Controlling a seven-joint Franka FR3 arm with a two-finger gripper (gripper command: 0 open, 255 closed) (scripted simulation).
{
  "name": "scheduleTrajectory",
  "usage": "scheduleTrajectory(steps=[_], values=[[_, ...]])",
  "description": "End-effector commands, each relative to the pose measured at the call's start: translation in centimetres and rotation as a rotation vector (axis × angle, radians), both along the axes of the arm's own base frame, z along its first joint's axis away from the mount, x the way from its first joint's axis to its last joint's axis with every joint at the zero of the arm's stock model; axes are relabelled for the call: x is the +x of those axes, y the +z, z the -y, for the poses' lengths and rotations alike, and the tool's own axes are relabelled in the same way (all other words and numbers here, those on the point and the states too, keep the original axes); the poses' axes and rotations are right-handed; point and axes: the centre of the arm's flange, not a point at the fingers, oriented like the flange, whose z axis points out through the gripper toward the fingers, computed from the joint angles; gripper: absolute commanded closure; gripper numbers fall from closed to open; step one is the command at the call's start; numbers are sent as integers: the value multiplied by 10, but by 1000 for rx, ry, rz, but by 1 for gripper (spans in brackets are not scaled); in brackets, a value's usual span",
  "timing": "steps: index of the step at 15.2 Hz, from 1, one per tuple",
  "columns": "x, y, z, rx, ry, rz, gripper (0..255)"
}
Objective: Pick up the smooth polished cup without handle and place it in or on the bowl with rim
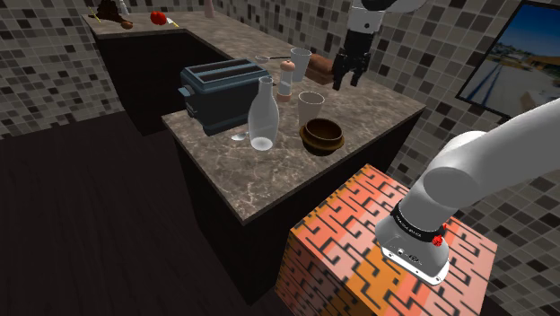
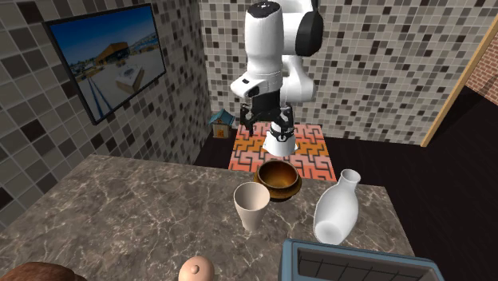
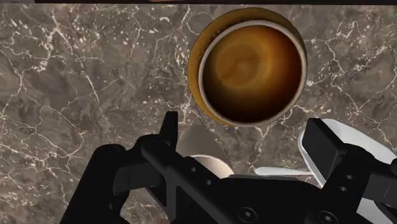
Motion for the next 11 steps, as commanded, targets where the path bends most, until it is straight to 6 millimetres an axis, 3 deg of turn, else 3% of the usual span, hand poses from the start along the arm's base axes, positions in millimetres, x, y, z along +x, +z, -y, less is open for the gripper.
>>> scheduleTrajectory(steps=[1,11], values=[[20,-13,16,13,-4,4,0],[114,-84,84,81,-21,15,0]])
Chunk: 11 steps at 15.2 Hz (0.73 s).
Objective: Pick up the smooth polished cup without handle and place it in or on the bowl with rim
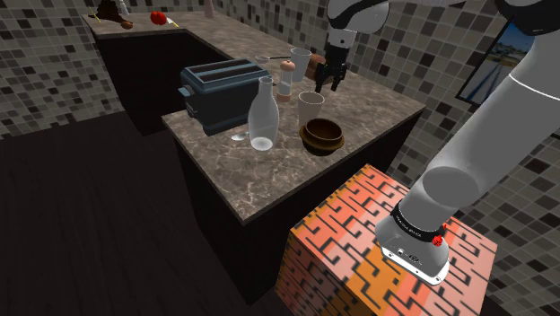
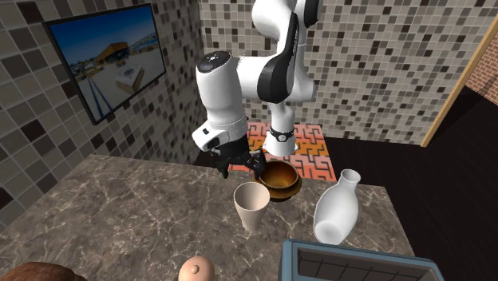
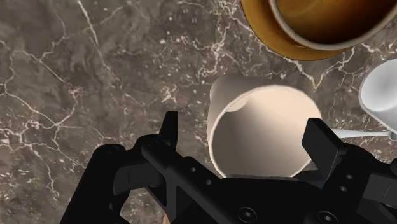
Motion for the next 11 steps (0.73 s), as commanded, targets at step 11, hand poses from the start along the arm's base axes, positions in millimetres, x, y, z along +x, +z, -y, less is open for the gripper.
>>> scheduleTrajectory(steps=[11], values=[[29,-63,16,22,-5,4,0]])
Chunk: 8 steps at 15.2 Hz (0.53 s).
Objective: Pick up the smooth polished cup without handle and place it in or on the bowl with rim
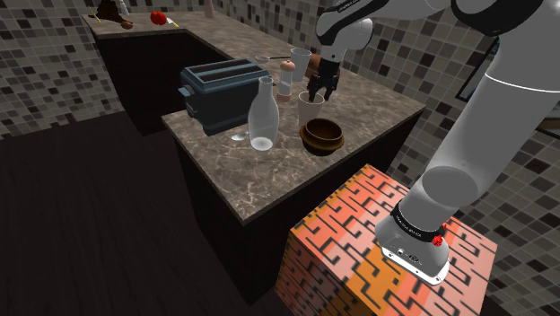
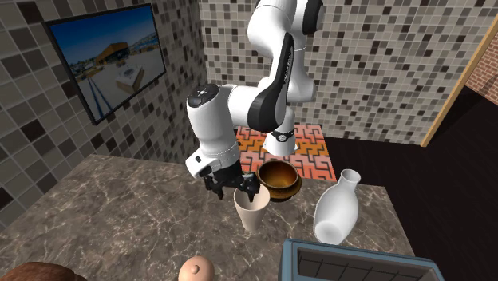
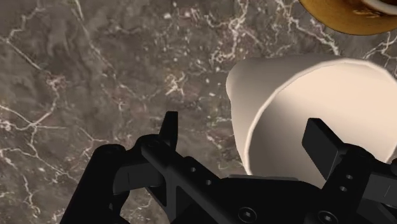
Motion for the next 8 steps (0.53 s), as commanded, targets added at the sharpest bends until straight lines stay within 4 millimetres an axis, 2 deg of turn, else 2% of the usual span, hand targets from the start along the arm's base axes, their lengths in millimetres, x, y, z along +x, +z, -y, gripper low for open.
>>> scheduleTrajectory(steps=[1,7,8], values=[[0,-4,-1,0,0,0,0],[0,-4,-1,0,0,0,0],[0,-4,-1,0,0,0,255]])
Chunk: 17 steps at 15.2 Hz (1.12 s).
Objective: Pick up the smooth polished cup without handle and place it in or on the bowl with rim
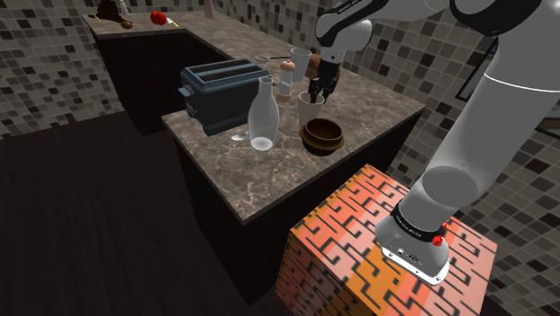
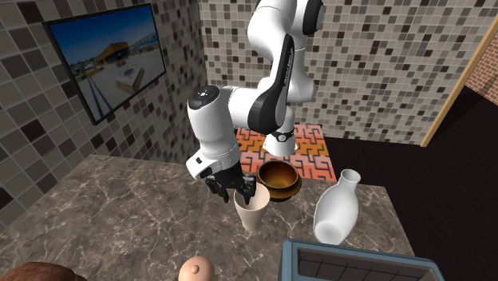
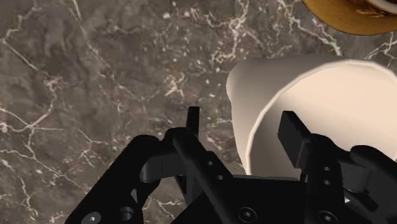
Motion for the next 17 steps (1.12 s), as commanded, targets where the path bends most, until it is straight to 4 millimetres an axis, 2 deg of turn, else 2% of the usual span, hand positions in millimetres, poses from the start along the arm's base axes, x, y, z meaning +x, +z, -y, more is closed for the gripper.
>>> scheduleTrajectory(steps=[1,9,17], values=[[0,0,0,0,0,0,255],[0,0,0,0,0,0,255],[0,42,0,0,0,0,255]])
